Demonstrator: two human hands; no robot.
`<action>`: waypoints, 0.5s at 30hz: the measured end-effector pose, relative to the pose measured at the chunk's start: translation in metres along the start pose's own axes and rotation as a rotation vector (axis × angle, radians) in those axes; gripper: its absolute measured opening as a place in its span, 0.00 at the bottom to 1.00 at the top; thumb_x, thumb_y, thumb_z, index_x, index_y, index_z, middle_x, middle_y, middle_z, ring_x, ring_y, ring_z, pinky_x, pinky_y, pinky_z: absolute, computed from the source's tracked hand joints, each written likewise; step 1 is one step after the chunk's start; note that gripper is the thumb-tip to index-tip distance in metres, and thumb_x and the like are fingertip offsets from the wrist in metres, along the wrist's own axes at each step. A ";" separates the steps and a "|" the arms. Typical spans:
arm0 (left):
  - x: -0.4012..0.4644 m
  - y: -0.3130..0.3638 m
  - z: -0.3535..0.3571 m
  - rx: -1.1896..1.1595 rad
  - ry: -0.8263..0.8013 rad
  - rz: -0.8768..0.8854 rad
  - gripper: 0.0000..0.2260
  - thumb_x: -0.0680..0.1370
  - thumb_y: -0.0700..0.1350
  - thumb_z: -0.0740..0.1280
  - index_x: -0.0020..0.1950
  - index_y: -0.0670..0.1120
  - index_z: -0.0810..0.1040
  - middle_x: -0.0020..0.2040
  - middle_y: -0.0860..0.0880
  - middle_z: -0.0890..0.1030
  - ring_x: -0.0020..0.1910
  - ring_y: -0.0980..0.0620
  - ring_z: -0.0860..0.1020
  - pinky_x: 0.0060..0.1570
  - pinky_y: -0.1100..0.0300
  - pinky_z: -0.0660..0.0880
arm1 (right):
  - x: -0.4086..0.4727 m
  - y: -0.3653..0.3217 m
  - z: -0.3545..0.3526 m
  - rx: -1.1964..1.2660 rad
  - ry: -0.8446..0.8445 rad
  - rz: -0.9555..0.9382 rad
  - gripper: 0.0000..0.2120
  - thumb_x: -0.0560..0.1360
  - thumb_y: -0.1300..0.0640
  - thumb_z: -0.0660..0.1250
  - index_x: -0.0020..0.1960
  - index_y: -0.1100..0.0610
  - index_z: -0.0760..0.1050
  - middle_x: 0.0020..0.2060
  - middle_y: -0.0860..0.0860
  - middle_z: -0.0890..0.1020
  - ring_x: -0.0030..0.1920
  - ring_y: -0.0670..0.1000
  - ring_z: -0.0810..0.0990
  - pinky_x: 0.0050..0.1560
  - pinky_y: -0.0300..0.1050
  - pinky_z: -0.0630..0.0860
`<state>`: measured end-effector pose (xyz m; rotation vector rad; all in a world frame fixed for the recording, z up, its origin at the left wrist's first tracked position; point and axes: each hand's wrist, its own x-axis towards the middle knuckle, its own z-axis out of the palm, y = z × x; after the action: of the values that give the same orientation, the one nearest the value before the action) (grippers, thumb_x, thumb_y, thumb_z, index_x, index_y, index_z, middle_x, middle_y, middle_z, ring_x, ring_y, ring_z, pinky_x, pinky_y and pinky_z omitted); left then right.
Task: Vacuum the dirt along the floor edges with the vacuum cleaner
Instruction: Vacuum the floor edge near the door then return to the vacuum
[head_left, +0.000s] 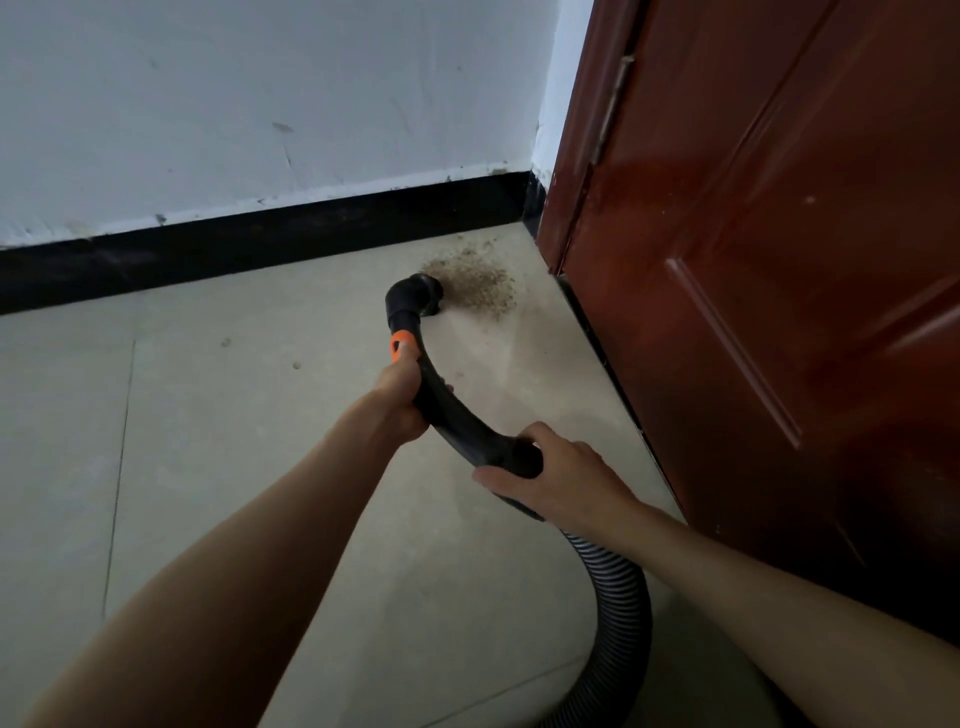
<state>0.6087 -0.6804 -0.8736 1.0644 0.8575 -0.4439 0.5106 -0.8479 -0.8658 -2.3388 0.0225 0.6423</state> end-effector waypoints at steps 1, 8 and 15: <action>0.003 0.006 -0.001 -0.004 0.011 0.005 0.30 0.81 0.60 0.56 0.73 0.39 0.61 0.45 0.43 0.73 0.43 0.47 0.76 0.49 0.54 0.71 | 0.004 -0.003 0.001 -0.037 0.046 -0.013 0.29 0.65 0.27 0.64 0.52 0.49 0.69 0.42 0.45 0.78 0.43 0.48 0.79 0.41 0.46 0.75; 0.036 0.046 -0.012 0.030 0.188 0.153 0.28 0.80 0.60 0.56 0.70 0.40 0.64 0.55 0.40 0.78 0.51 0.43 0.78 0.46 0.52 0.75 | 0.061 -0.031 0.003 -0.046 0.185 -0.193 0.23 0.66 0.29 0.63 0.46 0.48 0.74 0.36 0.44 0.78 0.40 0.49 0.79 0.37 0.46 0.74; 0.075 0.047 -0.015 0.171 0.284 0.193 0.28 0.81 0.60 0.53 0.72 0.41 0.63 0.61 0.41 0.73 0.59 0.40 0.74 0.54 0.45 0.75 | 0.106 -0.029 0.011 -0.018 0.145 -0.215 0.23 0.67 0.30 0.64 0.48 0.48 0.73 0.37 0.45 0.78 0.40 0.49 0.79 0.38 0.47 0.75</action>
<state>0.6809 -0.6403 -0.9096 1.3774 0.9675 -0.2074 0.6036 -0.8023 -0.9031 -2.3592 -0.1672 0.3687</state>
